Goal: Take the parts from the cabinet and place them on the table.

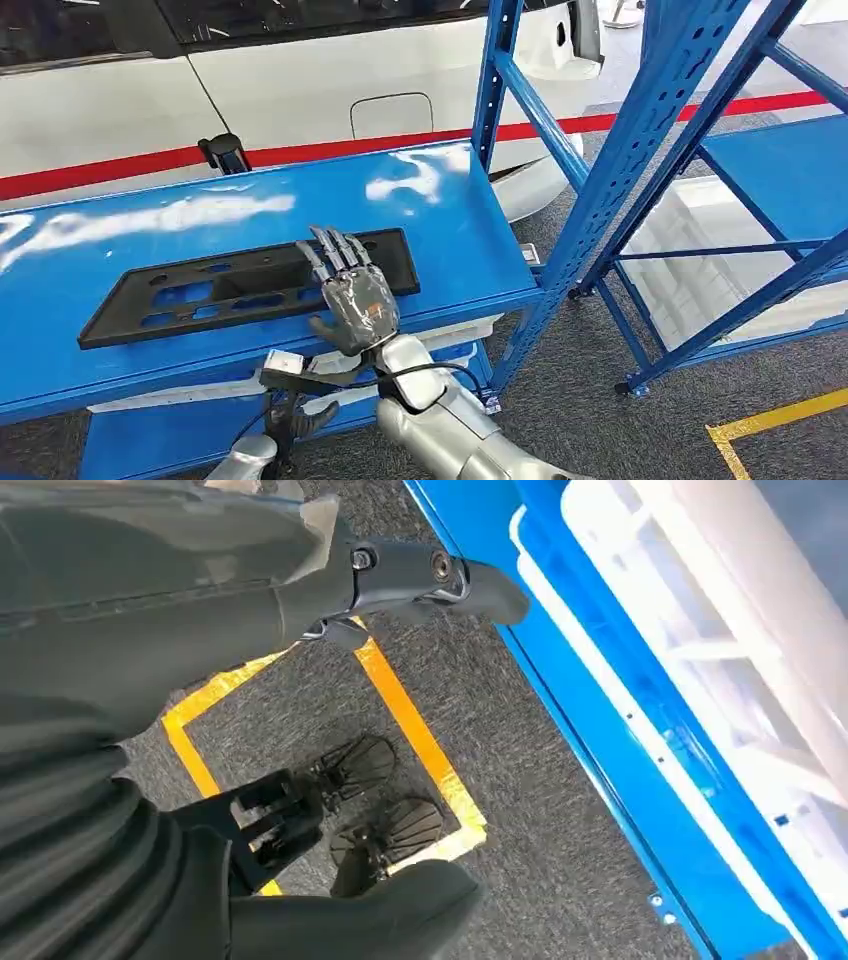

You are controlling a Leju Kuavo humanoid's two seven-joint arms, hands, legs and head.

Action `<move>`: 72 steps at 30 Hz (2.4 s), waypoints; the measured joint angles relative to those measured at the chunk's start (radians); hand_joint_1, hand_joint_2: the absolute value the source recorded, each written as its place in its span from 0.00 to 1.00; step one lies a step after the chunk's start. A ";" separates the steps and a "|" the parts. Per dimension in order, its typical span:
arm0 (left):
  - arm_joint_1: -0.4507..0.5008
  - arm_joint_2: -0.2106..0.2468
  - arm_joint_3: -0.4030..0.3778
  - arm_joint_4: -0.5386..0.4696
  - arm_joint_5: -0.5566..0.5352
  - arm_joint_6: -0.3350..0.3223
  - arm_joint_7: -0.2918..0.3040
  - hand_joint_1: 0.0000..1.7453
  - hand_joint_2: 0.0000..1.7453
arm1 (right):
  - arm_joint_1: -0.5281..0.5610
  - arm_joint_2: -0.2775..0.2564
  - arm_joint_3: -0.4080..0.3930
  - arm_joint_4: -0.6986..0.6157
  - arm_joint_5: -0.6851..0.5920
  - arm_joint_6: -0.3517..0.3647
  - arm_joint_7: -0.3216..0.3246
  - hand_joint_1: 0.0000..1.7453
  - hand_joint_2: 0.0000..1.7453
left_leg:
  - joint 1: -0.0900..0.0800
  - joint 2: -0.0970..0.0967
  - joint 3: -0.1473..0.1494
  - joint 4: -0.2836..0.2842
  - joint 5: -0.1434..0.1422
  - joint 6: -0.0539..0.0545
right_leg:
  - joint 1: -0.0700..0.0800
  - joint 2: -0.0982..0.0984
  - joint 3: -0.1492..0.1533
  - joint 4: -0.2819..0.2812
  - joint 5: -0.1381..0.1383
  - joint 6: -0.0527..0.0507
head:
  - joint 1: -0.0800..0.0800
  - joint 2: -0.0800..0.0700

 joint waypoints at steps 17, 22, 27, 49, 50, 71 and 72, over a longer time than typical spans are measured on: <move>-0.017 -0.025 -0.017 0.000 0.029 0.016 0.023 0.00 1.00 | -0.161 0.059 0.045 0.319 0.011 -0.012 0.076 0.00 1.00 | 0.000 0.000 0.001 0.000 0.000 0.000 | 0.000 0.000 0.001 0.000 0.000 0.000 | 0.000 0.000; -0.017 -0.025 -0.017 0.000 0.030 0.016 0.023 0.00 1.00 | -0.173 0.065 0.046 0.341 0.011 -0.012 0.076 0.00 1.00 | 0.000 0.001 0.002 0.000 0.000 0.000 | 0.000 0.000 0.001 0.000 0.001 -0.002 | 0.000 0.000; -0.017 -0.025 -0.017 0.000 0.032 0.017 0.023 0.00 1.00 | -0.180 0.069 0.048 0.355 0.010 -0.012 0.076 0.00 1.00 | 0.000 0.002 0.003 0.000 0.000 0.000 | 0.000 0.001 0.002 0.000 0.001 -0.002 | 0.000 0.000; -0.032 -0.026 -0.024 0.002 0.048 -0.008 0.035 0.00 1.00 | -0.203 0.071 0.052 0.398 -0.047 -0.013 0.052 1.00 1.00 | 0.000 0.002 0.004 0.000 0.000 0.000 | 0.000 0.001 0.003 0.000 0.001 -0.002 | 0.000 0.000; -0.033 -0.026 -0.024 0.003 0.049 -0.008 0.035 0.00 1.00 | -0.203 0.070 0.053 0.398 -0.047 -0.013 0.052 1.00 1.00 | 0.000 0.002 0.004 0.000 0.000 0.000 | 0.000 0.001 0.003 0.000 0.001 -0.002 | 0.000 0.000; -0.034 -0.026 -0.025 0.007 0.075 0.001 0.014 0.00 1.00 | -0.200 0.051 0.060 0.392 -0.031 -0.014 0.040 1.00 1.00 | 0.000 0.002 0.005 0.000 0.000 0.000 | 0.000 0.001 0.004 0.000 0.002 -0.002 | 0.000 0.000; -0.034 -0.026 -0.025 0.007 0.077 0.003 0.013 0.00 1.00 | -0.194 0.048 0.055 0.381 -0.015 -0.014 0.040 1.00 1.00 | 0.000 0.001 0.005 0.000 0.001 0.000 | 0.000 0.000 0.004 0.000 0.002 -0.002 | 0.000 0.000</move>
